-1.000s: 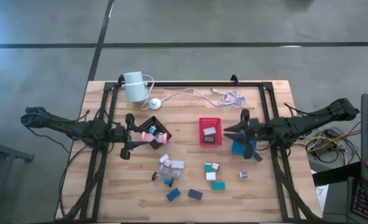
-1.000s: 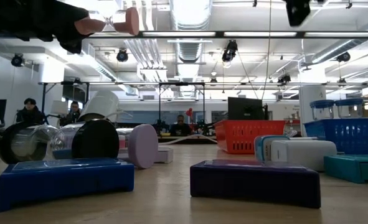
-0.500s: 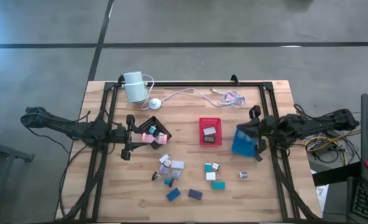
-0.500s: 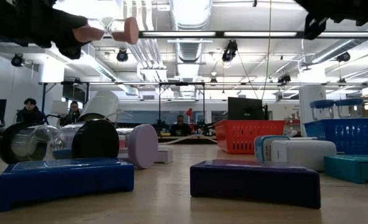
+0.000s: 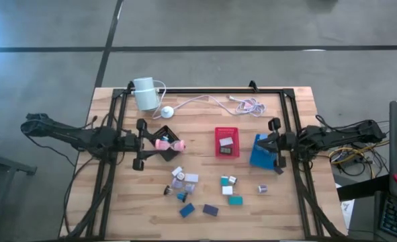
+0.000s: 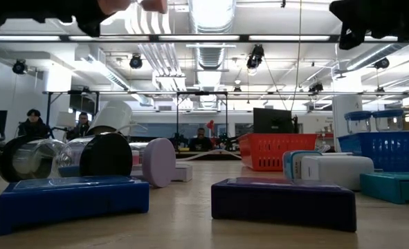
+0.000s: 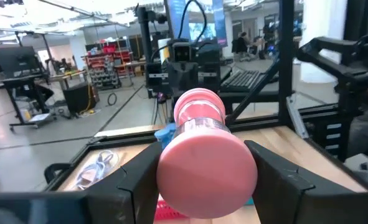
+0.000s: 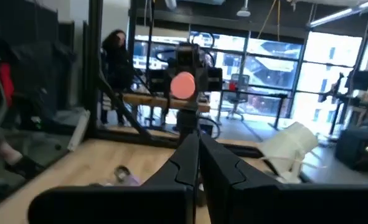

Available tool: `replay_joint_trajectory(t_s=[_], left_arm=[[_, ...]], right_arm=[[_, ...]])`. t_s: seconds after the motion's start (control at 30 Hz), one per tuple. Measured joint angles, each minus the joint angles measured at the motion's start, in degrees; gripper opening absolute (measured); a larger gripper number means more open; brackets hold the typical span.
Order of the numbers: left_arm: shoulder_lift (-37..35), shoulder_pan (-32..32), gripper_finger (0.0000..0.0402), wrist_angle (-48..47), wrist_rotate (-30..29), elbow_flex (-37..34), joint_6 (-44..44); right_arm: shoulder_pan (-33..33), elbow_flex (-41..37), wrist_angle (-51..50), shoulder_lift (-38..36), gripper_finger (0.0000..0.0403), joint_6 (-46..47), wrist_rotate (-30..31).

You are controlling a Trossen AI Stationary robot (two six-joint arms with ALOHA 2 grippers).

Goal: Pick & Place Office items
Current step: Put the pink hourglass into the blue bin

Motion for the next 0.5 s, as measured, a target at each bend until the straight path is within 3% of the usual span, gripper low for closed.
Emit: replay_joint_trajectory(t_s=[0.27, 0.5], left_arm=[[12.05, 0.02, 0.02, 0.23, -0.04, 6.37, 2.36], [17.38, 1.21, 0.02, -1.35, 0.45, 9.71, 3.33]], right_arm=[[0.0, 0.43, -0.18, 1.58, 0.0008, -14.92, 0.61], [0.0, 0.78, 0.12, 5.28, 0.0015, -24.81, 3.0]])
